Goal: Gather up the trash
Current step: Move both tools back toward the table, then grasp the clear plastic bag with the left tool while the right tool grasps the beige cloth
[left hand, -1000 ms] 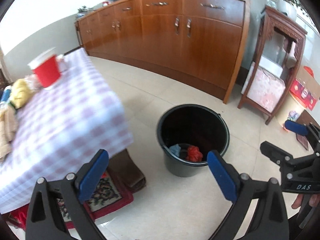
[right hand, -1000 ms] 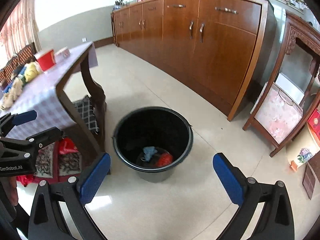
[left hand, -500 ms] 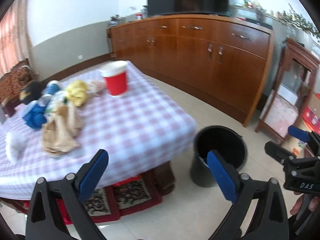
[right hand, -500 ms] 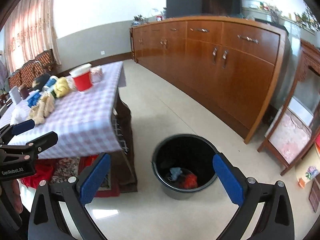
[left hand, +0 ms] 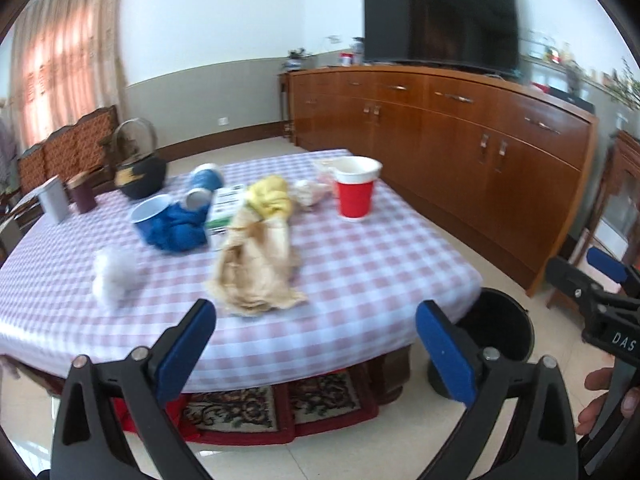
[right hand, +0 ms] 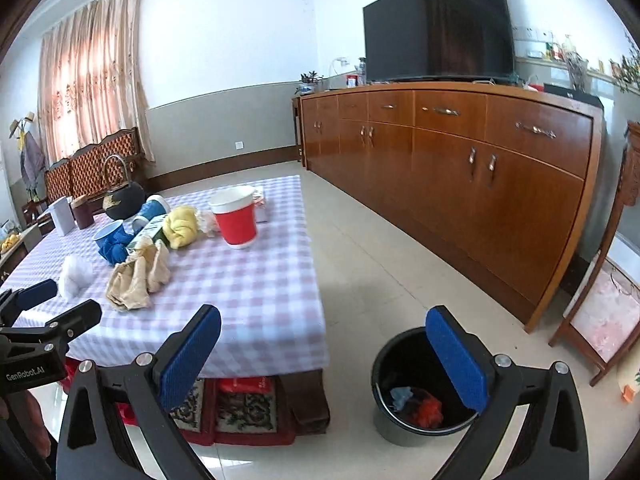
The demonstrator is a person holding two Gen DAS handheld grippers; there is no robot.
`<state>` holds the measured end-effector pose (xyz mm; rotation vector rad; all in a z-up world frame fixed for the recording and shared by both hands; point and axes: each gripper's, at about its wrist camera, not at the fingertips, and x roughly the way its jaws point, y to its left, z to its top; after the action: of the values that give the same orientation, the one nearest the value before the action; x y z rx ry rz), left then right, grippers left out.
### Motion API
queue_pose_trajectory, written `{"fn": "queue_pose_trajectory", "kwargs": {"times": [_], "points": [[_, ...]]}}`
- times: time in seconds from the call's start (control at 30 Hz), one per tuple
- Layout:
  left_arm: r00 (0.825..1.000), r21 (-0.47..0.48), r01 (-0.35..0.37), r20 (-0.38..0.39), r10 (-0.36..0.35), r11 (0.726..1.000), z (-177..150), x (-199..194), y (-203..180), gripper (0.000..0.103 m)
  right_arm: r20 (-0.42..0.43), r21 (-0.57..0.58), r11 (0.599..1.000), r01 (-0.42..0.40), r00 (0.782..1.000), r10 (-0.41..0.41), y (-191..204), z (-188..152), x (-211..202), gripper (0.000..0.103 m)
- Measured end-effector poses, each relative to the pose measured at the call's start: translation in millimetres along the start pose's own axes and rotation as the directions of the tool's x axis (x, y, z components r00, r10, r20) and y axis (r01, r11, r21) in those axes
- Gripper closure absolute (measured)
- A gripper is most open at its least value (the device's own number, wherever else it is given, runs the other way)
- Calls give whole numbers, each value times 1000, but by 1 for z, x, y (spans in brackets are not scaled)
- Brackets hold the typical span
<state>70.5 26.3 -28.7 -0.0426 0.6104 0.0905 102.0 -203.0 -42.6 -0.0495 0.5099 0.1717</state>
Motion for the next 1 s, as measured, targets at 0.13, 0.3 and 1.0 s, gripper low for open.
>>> {"fn": "queue_pose_trajectory", "kwargs": {"times": [0.13,0.3,1.0], "points": [[999,-64,-39,1,40,997,-5,-2,34,0,-24,-50,998,-35,999,34,27,8,8,0],[995,-133,-95,15,98,986,-9,-5,72,0,3,-74,994,-82,997,83,54,15,10,0],[965,-192,-261,-52,256,946,-26,25,177,1,-134,-199,945,-261,962,237,187,14,84,0]]}}
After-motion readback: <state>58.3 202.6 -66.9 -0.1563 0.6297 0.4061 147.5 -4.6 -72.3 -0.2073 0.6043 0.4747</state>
